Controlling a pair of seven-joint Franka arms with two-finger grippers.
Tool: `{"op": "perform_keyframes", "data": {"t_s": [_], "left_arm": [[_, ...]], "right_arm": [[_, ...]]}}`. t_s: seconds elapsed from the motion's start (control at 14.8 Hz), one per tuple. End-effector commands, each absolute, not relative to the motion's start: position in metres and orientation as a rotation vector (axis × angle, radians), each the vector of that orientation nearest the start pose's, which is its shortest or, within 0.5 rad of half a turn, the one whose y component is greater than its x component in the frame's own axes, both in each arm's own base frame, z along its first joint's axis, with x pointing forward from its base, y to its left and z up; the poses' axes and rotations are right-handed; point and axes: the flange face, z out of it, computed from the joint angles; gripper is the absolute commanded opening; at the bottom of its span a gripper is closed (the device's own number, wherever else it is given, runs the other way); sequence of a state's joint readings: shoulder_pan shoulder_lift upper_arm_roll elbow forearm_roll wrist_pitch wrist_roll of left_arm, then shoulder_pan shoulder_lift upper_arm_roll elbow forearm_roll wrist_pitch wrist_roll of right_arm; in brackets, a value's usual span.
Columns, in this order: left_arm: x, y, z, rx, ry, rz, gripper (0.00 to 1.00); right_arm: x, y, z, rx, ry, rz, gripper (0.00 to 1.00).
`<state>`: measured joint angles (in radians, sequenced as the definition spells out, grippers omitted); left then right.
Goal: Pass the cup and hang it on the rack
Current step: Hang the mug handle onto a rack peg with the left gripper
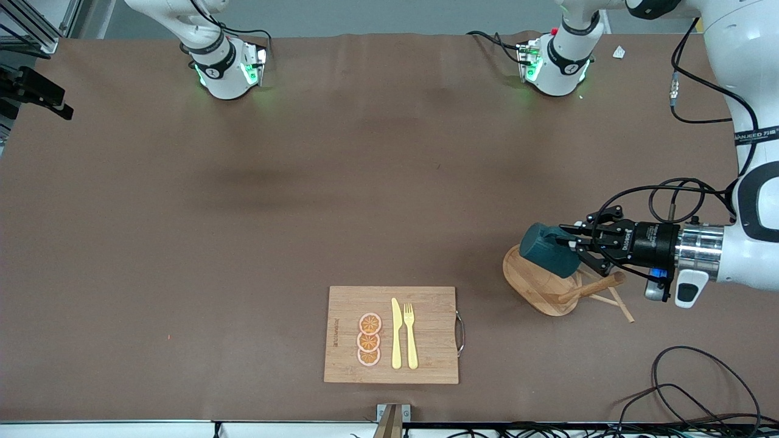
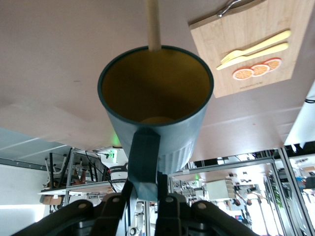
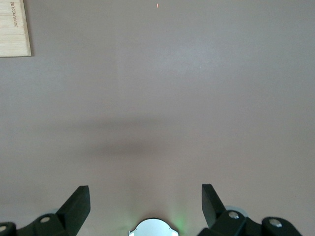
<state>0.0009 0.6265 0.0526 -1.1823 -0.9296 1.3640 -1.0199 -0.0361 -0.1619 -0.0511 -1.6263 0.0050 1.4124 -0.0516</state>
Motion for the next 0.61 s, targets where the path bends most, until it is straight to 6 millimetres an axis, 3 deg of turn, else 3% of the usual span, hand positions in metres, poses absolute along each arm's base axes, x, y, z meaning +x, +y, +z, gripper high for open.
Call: {"op": "perform_keyframes", "data": {"t_s": [0.0, 0.54], "left_arm": [[0.696, -0.051, 0.438, 1.956, 1.176, -1.009, 0.0], [0.701, -0.022, 0.416, 1.926, 1.17, -0.999, 0.0]], "right_arm": [[0.479, -0.044, 0.67, -3.121, 0.033, 0.077, 1.0], [0.479, -0.044, 0.67, -3.121, 0.033, 0.08, 1.0]]}}
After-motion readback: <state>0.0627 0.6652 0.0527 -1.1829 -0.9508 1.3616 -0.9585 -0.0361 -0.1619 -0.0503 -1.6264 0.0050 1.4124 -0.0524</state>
